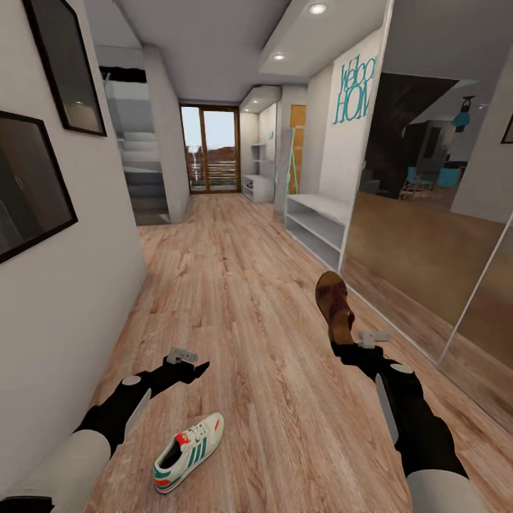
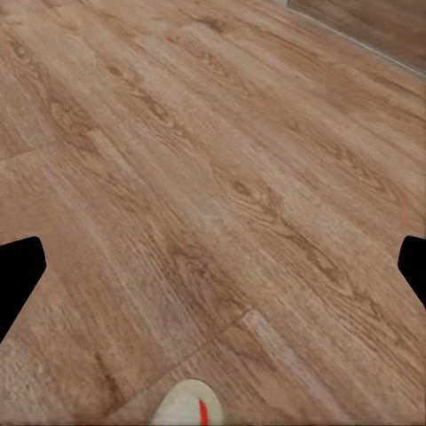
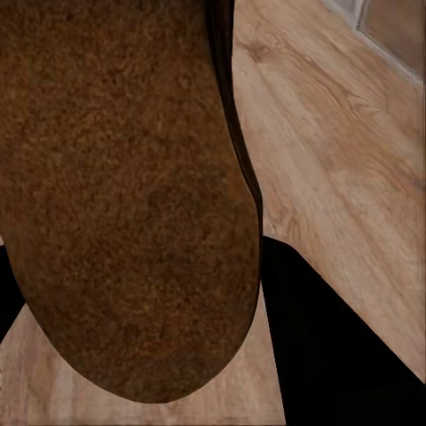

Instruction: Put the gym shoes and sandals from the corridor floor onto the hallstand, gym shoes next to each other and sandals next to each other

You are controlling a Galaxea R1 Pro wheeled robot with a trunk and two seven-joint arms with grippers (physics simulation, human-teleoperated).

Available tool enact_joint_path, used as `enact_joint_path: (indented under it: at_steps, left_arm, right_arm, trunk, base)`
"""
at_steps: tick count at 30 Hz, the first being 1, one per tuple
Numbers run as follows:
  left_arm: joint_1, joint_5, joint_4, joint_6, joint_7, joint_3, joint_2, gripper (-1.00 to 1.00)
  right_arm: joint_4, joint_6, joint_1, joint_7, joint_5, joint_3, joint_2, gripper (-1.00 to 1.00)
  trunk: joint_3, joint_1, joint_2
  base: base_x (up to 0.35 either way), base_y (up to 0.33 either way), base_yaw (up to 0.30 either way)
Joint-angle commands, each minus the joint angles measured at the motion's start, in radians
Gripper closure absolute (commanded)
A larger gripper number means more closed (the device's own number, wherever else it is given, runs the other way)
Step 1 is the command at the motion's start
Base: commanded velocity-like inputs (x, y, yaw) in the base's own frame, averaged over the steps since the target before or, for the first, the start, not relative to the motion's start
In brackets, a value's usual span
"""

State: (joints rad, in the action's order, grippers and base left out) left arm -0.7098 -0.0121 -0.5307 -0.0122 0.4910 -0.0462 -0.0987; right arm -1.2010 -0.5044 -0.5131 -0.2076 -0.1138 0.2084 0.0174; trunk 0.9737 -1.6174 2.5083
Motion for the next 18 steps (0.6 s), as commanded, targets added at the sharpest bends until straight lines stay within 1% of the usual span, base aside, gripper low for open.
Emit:
enact_joint_path:
  at_steps: [1, 2, 4, 7, 9, 10, 13, 18]
  left_arm:
    - [0.0, -0.001, 0.003, 0.001, 0.001, -0.003, -0.005, -1.0]
    - [0.0, -0.001, 0.004, 0.002, 0.001, -0.003, -0.011, -1.0]
    - [0.0, -0.001, 0.005, 0.002, 0.002, -0.003, -0.02, -1.0]
    - [0.0, -0.002, 0.006, 0.003, 0.006, -0.004, -0.03, -1.0]
    - [0.0, -0.002, 0.006, 0.003, 0.008, -0.004, -0.038, -1.0]
    - [0.0, -0.002, 0.008, 0.003, 0.009, -0.004, -0.047, -1.0]
    - [0.0, -0.003, 0.016, 0.003, 0.009, -0.004, -0.059, -1.0]
    - [0.0, -0.003, 0.031, 0.003, 0.009, -0.004, -0.068, -1.0]
  right_arm:
    - [-0.009, -0.058, -0.001, -0.007, -0.004, 0.01, 0.001, 1.0]
    - [-0.011, -0.085, -0.001, -0.007, -0.004, 0.012, 0.001, 1.0]
    - [-0.012, -0.112, -0.001, -0.007, -0.003, 0.014, 0.001, 1.0]
    - [-0.013, -0.131, -0.001, -0.007, -0.003, 0.014, 0.001, 1.0]
    - [-0.014, -0.137, -0.001, -0.007, -0.003, 0.014, 0.001, 1.0]
    - [-0.014, -0.138, -0.001, -0.007, -0.003, 0.014, 0.001, 1.0]
    - [-0.014, -0.139, -0.001, -0.007, -0.004, 0.014, 0.002, 1.0]
    - [-0.014, -0.14, -0.001, -0.007, -0.004, 0.013, 0.002, 1.0]
  trunk:
    - [0.006, 0.0, 0.001]
    - [0.011, -0.001, 0.001]
    - [0.021, -0.002, 0.002]
    - [0.038, -0.003, 0.002]
    - [0.049, -0.004, 0.003]
    - [0.054, -0.004, 0.003]
    - [0.07, -0.006, 0.004]
    - [0.098, -0.008, 0.005]
  base:
    - [0.0, 0.0, 0.0]
    - [0.0, 0.0, 0.0]
    - [0.0, 0.0, 0.0]
    - [0.0, 0.0, 0.0]
    - [0.0, 0.0, 0.0]
    - [0.0, 0.0, 0.0]
    - [0.0, 0.0, 0.0]
    - [0.0, 0.0, 0.0]
